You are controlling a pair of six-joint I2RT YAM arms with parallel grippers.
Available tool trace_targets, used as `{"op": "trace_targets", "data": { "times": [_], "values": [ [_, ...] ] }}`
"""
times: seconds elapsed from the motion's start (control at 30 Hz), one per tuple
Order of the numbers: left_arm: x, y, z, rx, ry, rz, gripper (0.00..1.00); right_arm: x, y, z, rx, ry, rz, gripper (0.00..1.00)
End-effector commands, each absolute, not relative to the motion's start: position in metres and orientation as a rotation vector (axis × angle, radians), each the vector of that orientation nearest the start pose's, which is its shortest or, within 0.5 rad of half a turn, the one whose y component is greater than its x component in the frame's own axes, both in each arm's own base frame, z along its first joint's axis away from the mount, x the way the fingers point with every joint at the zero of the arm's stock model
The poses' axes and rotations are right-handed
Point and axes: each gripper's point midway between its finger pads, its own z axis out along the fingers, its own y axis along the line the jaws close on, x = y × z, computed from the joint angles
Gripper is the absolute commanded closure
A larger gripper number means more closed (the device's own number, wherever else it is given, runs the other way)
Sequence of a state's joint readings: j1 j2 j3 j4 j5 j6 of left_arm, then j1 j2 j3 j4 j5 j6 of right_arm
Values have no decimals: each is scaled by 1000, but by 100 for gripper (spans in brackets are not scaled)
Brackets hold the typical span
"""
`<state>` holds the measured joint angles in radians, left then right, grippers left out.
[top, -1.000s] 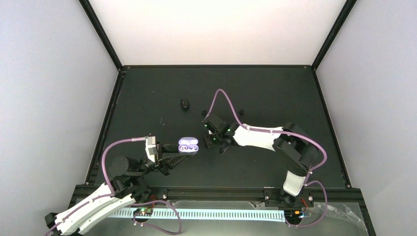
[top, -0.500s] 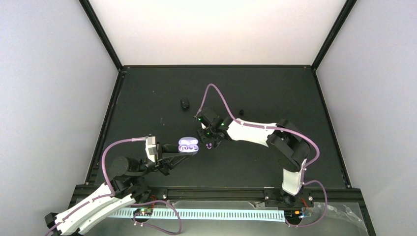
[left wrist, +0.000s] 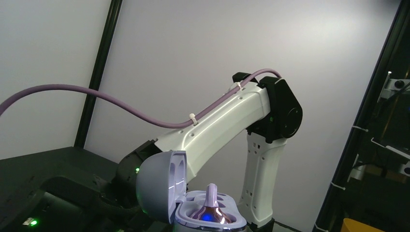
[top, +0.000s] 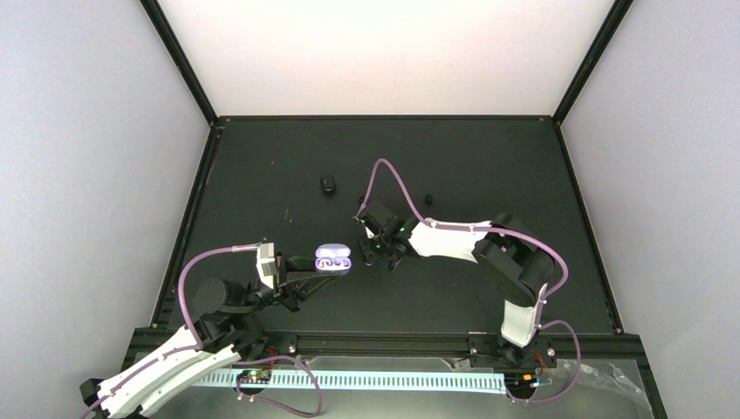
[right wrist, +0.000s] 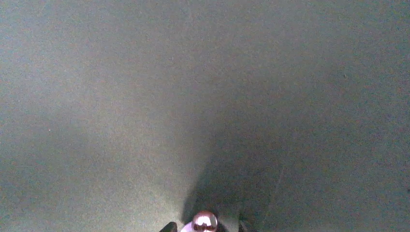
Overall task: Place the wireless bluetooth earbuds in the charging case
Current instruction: Pick up the earbud from the center of the board.
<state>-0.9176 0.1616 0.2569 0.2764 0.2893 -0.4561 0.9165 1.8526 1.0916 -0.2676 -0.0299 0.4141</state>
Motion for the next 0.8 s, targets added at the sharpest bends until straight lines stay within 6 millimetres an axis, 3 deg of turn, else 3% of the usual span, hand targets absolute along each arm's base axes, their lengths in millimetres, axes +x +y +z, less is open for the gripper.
{"op": "trace_targets", "data": {
  "times": [0.0, 0.23, 0.37, 0.53, 0.77],
  "values": [
    [95, -203, 328, 563, 1200, -1352, 98, 253, 340, 26, -653, 2635, 505, 67],
    [95, -204, 328, 565, 1202, -1352, 98, 240, 326, 28, -634, 2643, 520, 68],
    [96, -204, 328, 567, 1203, -1349, 99, 243, 325, 44, -624, 2606, 523, 67],
    [97, -205, 328, 569, 1202, -1345, 98, 249, 337, 71, -697, 2532, 513, 66],
    [97, -205, 327, 566, 1204, -1342, 98, 248, 358, 71, -852, 2528, 534, 66]
  ]
}}
